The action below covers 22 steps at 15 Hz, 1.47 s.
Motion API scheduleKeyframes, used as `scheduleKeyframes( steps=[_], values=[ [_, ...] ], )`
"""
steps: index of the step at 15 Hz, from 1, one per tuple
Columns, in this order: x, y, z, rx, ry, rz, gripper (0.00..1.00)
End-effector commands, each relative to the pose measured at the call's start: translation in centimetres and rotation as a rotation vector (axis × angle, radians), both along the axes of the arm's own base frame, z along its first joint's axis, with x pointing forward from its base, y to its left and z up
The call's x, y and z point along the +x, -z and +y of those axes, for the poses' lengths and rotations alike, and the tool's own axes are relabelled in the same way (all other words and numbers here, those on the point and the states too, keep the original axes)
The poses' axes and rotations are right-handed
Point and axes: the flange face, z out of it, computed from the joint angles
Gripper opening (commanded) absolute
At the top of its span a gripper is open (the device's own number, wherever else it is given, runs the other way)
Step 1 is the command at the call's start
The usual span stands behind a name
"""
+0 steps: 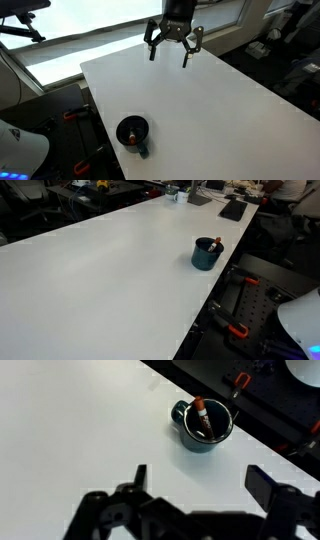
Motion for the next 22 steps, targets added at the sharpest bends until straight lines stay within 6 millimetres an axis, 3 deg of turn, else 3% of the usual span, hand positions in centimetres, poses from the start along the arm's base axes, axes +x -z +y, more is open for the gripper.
scheduleKeyframes(
  steps=[1,7,11,13,14,15,17,20,22],
  values=[
    [0.1,0.2,1.0,0.005,-0.018,0.013,1.00],
    [-1.1,3.1,2.9,0.010,-0.052,0.092,1.00],
    [-3.1,5.4,1.8,0.009,-0.038,0.162,1.00],
    [-4.2,5.3,1.2,-0.007,-0.026,0.165,1.00],
    [-2.8,6.2,1.7,0.003,-0.029,0.159,1.00],
    [-3.1,6.5,1.4,0.002,-0.023,0.167,1.00],
    [-3.4,6.5,1.1,0.002,-0.017,0.170,1.00],
    [-3.7,3.8,1.6,0.010,-0.001,0.122,1.00],
    [-5.6,2.1,1.8,0.023,-0.004,0.070,1.00]
  ],
)
